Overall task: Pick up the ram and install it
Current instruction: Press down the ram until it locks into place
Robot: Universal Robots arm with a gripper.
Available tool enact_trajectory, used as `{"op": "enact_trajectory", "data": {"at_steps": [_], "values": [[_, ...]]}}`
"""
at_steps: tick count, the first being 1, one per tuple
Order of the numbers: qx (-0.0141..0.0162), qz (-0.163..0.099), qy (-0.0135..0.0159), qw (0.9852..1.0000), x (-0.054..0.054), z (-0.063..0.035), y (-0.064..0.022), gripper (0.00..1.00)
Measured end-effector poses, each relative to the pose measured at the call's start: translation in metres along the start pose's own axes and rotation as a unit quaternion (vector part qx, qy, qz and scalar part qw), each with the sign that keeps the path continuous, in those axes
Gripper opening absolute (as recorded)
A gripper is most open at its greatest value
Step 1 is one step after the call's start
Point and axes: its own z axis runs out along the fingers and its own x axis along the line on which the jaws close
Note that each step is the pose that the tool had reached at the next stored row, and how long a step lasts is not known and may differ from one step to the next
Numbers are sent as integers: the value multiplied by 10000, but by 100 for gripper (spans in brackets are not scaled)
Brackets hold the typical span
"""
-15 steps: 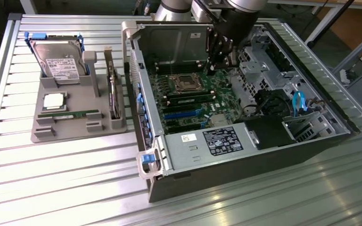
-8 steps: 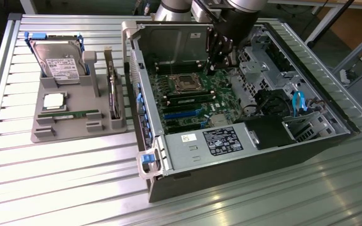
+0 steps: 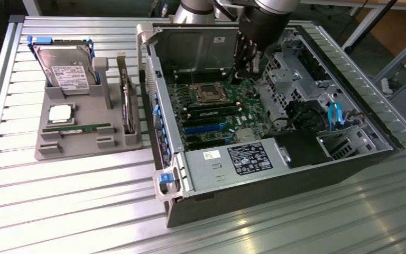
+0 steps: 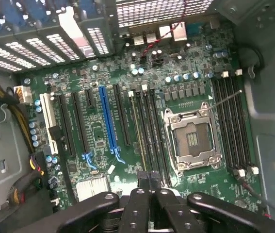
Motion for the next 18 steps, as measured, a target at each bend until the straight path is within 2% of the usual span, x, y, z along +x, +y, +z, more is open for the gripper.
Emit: {"op": "enact_trajectory", "data": {"at_steps": [3,7,8,11,12,13,16,17,18], "values": [[10,398,-15,9992,0,0,0,9],[16,663,-25,9978,0,0,0,9],[18,774,-30,9970,0,0,0,9],[28,1195,-46,9928,0,0,0,9],[30,1271,-49,9919,0,0,0,9],[34,1445,-56,9895,0,0,0,9],[43,1805,-69,9835,0,0,0,9],[45,1926,-74,9812,0,0,0,9],[49,2074,-80,9782,0,0,0,9]]}}
